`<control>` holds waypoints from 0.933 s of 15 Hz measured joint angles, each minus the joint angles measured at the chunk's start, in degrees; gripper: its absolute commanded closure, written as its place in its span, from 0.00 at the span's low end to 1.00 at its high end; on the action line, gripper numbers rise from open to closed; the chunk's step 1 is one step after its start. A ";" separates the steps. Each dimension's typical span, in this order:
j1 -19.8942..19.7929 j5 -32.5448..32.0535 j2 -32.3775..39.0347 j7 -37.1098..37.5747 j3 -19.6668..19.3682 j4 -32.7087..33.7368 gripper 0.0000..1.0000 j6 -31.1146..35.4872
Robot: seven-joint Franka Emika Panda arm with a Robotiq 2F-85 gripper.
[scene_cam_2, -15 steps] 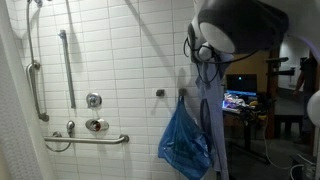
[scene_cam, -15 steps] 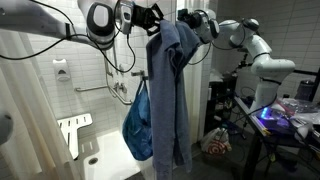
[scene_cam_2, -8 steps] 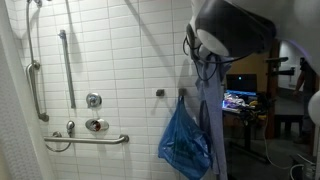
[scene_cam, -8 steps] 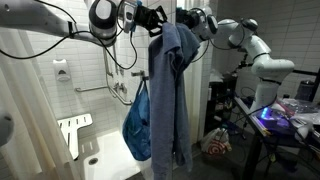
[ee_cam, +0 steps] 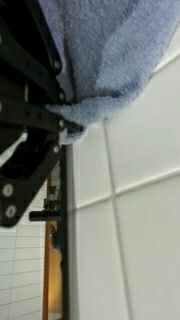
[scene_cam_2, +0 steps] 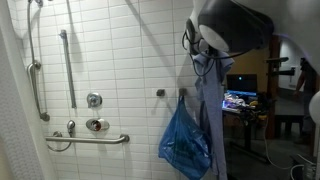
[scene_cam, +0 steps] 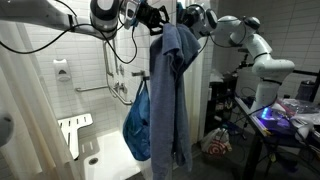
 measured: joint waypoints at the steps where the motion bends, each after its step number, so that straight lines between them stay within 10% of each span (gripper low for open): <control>1: 0.23 -0.04 0.98 -0.02 0.00 0.13 0.99 -0.03; 14: 13.12 -16.61 19.99 -24.90 -5.46 -2.31 0.99 5.13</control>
